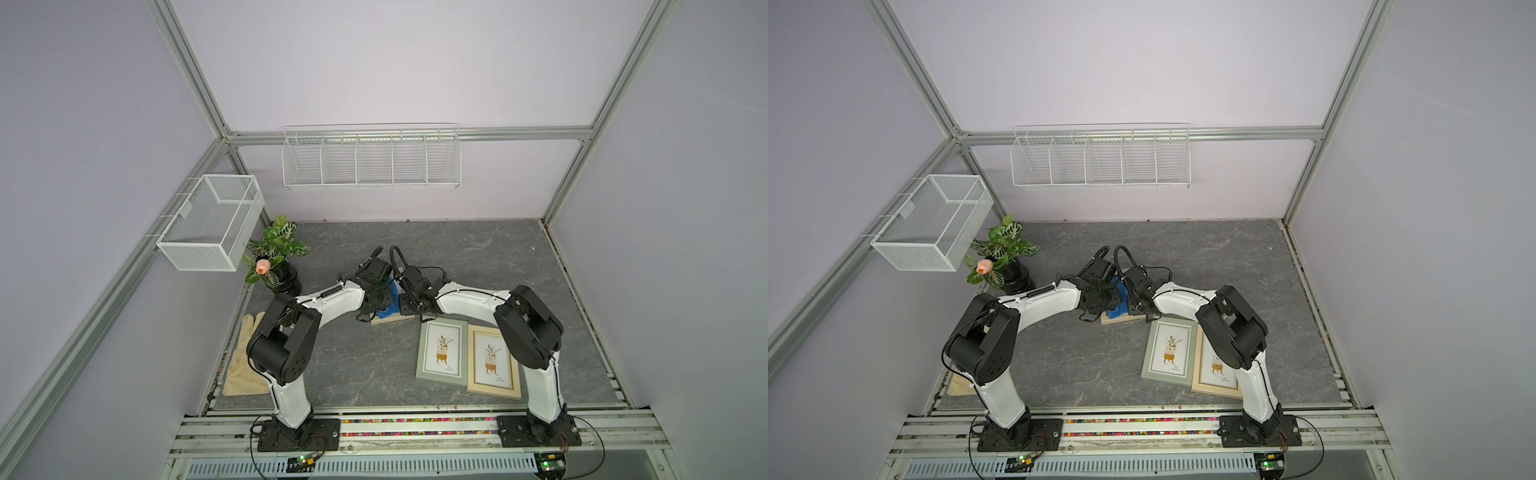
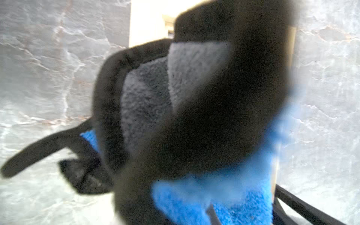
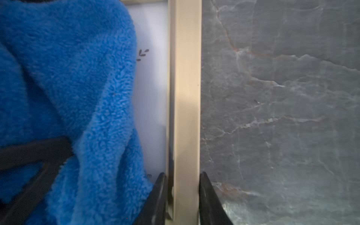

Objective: Wipe the picture frame with a cloth
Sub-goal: Wipe the dirt from the picture frame.

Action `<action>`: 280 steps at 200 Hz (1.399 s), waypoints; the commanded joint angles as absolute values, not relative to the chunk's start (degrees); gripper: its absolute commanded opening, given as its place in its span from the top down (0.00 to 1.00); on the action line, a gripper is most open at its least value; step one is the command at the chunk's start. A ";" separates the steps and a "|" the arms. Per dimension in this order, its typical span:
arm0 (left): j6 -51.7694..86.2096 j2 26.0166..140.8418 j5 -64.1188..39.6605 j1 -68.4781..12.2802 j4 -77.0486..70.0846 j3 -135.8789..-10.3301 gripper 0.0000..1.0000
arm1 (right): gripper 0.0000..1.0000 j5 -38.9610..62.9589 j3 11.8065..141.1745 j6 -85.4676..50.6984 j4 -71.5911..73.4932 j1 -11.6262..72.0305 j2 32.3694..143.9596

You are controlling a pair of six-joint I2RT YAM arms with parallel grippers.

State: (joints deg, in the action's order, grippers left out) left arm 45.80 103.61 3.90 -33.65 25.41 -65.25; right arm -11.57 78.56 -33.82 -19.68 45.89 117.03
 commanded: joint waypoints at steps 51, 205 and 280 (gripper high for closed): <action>40.81 108.84 5.09 -29.30 29.78 -75.05 1.00 | 0.93 -12.68 76.75 -33.90 -26.72 45.47 119.62; 42.63 106.58 1.89 -29.46 24.65 -65.92 1.00 | 0.93 -12.75 75.51 -34.03 -26.03 45.31 118.86; 49.85 101.71 -1.32 -34.63 16.27 -54.00 1.00 | 0.93 -12.00 75.72 -34.08 -25.23 45.46 119.53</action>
